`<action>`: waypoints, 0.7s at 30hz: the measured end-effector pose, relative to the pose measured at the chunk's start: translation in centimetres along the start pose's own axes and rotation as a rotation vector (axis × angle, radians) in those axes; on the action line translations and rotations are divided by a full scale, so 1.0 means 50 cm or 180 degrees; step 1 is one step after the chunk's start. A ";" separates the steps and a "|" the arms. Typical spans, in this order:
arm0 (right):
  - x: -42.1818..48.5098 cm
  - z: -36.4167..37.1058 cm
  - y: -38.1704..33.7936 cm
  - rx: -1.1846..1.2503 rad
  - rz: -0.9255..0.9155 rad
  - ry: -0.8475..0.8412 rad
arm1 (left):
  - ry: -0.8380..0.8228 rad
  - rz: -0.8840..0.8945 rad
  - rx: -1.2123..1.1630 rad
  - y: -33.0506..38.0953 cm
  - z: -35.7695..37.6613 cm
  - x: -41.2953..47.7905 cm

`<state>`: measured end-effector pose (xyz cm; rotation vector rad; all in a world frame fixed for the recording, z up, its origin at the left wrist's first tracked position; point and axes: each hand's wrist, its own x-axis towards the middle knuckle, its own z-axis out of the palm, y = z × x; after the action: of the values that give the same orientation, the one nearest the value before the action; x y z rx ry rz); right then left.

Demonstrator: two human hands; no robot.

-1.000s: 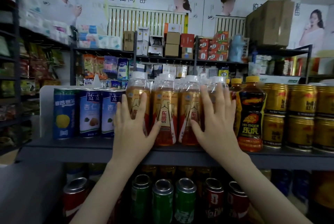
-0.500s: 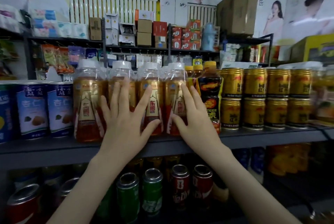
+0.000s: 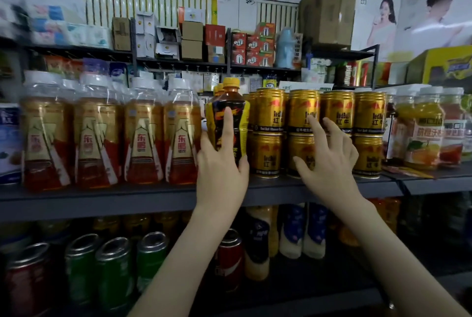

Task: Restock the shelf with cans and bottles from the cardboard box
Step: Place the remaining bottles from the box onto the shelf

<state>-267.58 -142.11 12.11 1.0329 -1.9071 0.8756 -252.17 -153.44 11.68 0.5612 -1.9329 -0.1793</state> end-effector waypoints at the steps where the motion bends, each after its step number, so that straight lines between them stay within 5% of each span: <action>1: 0.002 -0.001 0.015 -0.0035 -0.0094 -0.0131 | 0.0008 -0.0085 0.0047 0.011 0.009 0.005; 7: -0.003 0.010 0.063 0.0415 -0.0375 -0.0753 | 0.0303 -0.0239 0.0396 0.039 0.048 0.006; 12: 0.015 0.021 0.054 0.0381 -0.0341 -0.0423 | 0.0532 -0.0524 0.0906 0.062 0.062 -0.002; 15: 0.016 0.040 0.053 0.0214 -0.0308 -0.0280 | 0.0885 0.0018 0.1128 0.099 0.092 -0.007; 18: 0.012 0.054 0.051 0.0098 -0.0285 -0.0186 | 0.0638 0.0259 0.0748 0.138 0.133 -0.004; 21: 0.008 0.055 0.048 0.0060 -0.0261 -0.0112 | 0.0177 -0.0184 0.0580 0.145 0.161 0.007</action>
<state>-270.68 -143.52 10.74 1.1365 -1.8751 0.8350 -261.69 -148.28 11.25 0.7356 -1.8912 -0.0237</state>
